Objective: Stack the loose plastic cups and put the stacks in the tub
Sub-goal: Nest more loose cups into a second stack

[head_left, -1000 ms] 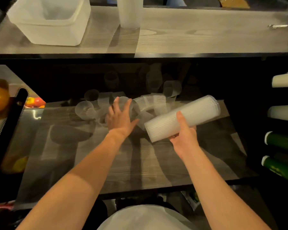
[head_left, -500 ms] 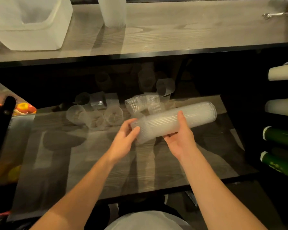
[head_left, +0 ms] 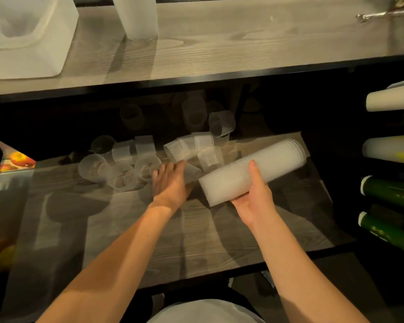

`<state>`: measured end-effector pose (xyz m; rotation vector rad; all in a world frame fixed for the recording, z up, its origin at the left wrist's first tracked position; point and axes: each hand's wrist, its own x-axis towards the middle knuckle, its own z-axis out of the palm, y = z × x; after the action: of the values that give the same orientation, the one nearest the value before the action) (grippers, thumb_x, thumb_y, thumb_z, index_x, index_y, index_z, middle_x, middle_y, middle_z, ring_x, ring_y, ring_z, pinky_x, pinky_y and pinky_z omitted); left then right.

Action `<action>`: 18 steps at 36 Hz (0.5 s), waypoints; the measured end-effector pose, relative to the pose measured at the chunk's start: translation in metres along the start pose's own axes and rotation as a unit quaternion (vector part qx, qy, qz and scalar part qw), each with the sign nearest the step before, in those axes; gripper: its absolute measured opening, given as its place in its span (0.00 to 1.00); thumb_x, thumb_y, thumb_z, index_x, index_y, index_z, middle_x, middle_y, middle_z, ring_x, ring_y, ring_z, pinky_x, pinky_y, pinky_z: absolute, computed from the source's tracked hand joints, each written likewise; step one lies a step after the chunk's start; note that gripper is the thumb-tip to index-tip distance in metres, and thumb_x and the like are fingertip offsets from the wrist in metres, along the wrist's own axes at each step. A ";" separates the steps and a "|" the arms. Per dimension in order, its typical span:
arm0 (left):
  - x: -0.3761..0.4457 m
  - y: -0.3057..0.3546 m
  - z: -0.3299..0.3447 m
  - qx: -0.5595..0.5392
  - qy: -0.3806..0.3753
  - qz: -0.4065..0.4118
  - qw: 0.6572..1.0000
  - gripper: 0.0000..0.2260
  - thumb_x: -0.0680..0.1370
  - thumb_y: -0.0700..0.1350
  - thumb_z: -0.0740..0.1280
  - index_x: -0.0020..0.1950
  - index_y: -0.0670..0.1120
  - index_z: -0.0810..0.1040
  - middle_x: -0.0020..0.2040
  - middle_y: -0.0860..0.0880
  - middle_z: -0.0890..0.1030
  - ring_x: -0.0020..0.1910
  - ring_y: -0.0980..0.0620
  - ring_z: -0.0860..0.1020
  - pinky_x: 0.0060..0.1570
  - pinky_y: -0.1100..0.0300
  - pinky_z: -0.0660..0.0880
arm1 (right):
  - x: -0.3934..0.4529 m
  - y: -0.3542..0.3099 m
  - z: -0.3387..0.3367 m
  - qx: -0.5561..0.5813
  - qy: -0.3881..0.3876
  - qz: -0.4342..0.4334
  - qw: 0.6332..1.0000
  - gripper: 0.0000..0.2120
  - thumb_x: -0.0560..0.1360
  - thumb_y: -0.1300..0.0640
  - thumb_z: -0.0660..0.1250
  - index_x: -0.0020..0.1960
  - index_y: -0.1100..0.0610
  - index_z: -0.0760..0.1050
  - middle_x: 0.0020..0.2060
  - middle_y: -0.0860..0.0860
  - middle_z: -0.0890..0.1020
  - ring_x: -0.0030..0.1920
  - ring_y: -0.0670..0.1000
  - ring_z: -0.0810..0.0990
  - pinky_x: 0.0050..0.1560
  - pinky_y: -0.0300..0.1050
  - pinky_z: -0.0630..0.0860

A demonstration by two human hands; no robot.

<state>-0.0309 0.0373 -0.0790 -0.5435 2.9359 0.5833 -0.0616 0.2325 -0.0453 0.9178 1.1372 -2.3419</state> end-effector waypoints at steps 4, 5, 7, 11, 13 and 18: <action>-0.012 0.012 -0.016 -0.364 -0.041 -0.106 0.924 0.31 0.77 0.53 0.69 0.77 0.55 0.59 0.74 0.50 0.67 0.72 0.49 0.66 0.68 0.53 0.66 | 0.000 -0.002 -0.001 0.033 0.009 0.004 0.999 0.30 0.76 0.47 0.74 0.73 0.54 0.70 0.64 0.57 0.82 0.62 0.58 0.83 0.61 0.62 0.81; -0.018 0.014 -0.019 -0.401 -0.046 -0.111 0.908 0.31 0.77 0.54 0.69 0.78 0.55 0.60 0.74 0.50 0.67 0.72 0.50 0.66 0.66 0.55 0.66 | 0.000 -0.002 0.000 0.043 0.015 0.004 0.999 0.30 0.76 0.46 0.74 0.74 0.54 0.69 0.64 0.57 0.82 0.62 0.58 0.83 0.61 0.62 0.81; -0.026 0.018 -0.020 -0.440 -0.038 -0.104 0.891 0.29 0.78 0.54 0.67 0.77 0.55 0.62 0.73 0.51 0.68 0.71 0.55 0.65 0.65 0.58 0.64 | 0.003 -0.001 0.002 0.059 0.027 0.001 0.998 0.33 0.75 0.45 0.75 0.74 0.54 0.69 0.63 0.57 0.82 0.61 0.59 0.83 0.63 0.64 0.80; -0.031 0.023 -0.017 -0.464 -0.010 -0.130 0.876 0.25 0.82 0.52 0.61 0.78 0.52 0.60 0.73 0.52 0.68 0.68 0.59 0.66 0.65 0.62 0.63 | 0.006 -0.002 0.005 0.076 0.035 -0.011 0.996 0.35 0.74 0.45 0.75 0.76 0.52 0.67 0.64 0.58 0.81 0.61 0.58 0.83 0.62 0.63 0.80; -0.030 0.022 -0.017 -0.446 0.019 -0.130 0.886 0.26 0.82 0.54 0.62 0.78 0.53 0.60 0.72 0.51 0.70 0.70 0.54 0.69 0.66 0.61 0.65 | 0.007 -0.004 0.005 0.086 0.044 -0.018 0.995 0.35 0.74 0.44 0.75 0.76 0.52 0.66 0.64 0.57 0.81 0.62 0.58 0.82 0.63 0.63 0.80; -0.035 0.042 -0.012 -0.360 0.013 -0.029 0.932 0.29 0.77 0.51 0.69 0.76 0.55 0.63 0.60 0.53 0.69 0.51 0.60 0.72 0.56 0.66 0.71 | 0.008 -0.003 0.006 0.063 0.046 -0.016 0.997 0.36 0.74 0.43 0.74 0.76 0.51 0.65 0.64 0.57 0.81 0.61 0.57 0.82 0.62 0.60 0.80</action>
<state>-0.0135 0.0802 -0.0478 -0.6840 2.6352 1.6655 -0.0717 0.2296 -0.0466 1.0688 1.0540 -2.4431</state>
